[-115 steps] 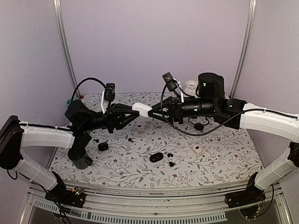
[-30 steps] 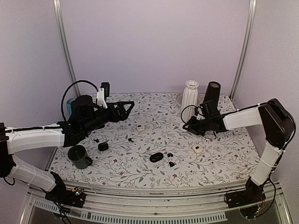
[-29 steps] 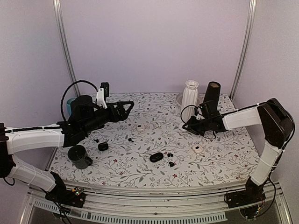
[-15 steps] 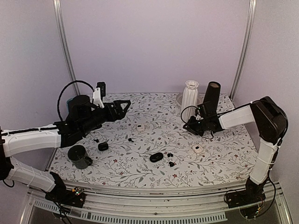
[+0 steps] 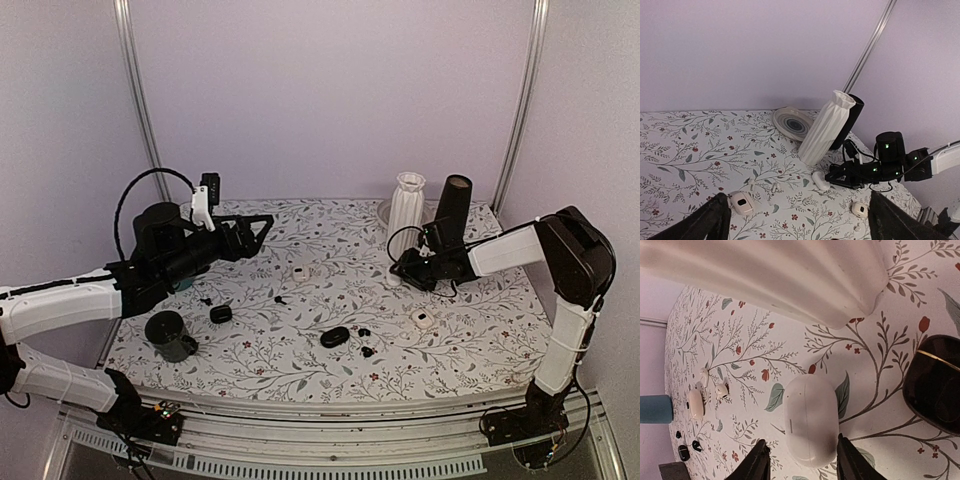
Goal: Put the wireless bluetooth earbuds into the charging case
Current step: Place the charging case with the earbuds at the center of the board, then reset both arms
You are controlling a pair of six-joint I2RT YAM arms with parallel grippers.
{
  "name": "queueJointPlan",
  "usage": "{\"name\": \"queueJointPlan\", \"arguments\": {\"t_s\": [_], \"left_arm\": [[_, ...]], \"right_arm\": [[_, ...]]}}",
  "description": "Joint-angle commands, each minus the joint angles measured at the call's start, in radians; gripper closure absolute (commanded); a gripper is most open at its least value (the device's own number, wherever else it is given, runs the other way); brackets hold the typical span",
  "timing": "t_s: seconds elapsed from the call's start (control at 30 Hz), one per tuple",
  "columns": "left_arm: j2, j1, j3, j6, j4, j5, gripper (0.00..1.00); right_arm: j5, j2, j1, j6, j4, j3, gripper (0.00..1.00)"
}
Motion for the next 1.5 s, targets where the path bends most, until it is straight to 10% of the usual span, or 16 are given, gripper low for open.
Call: {"name": "queueJointPlan", "arguments": {"t_s": [0.0,0.33,0.97,1.47], "left_arm": [[-0.011,0.014,-0.013,0.021,0.003,0.05,0.04],[-0.009,0.02,-0.026,0.018,0.035,0.082,0.04],[0.036,0.029,-0.015,0.06,0.058,0.066,0.04],[0.049,0.03,-0.008,0.072,0.06,0.06,0.04]], "right_arm": [[-0.004,-0.039,-0.008,-0.008,0.02,-0.002,0.53],[-0.003,-0.158,-0.008,-0.038,0.001,-0.062,0.46],[0.091,-0.627,-0.006,-0.218,-0.017,-0.253,0.01],[0.093,-0.98,-0.005,-0.319,0.037,-0.341,0.01]]}}
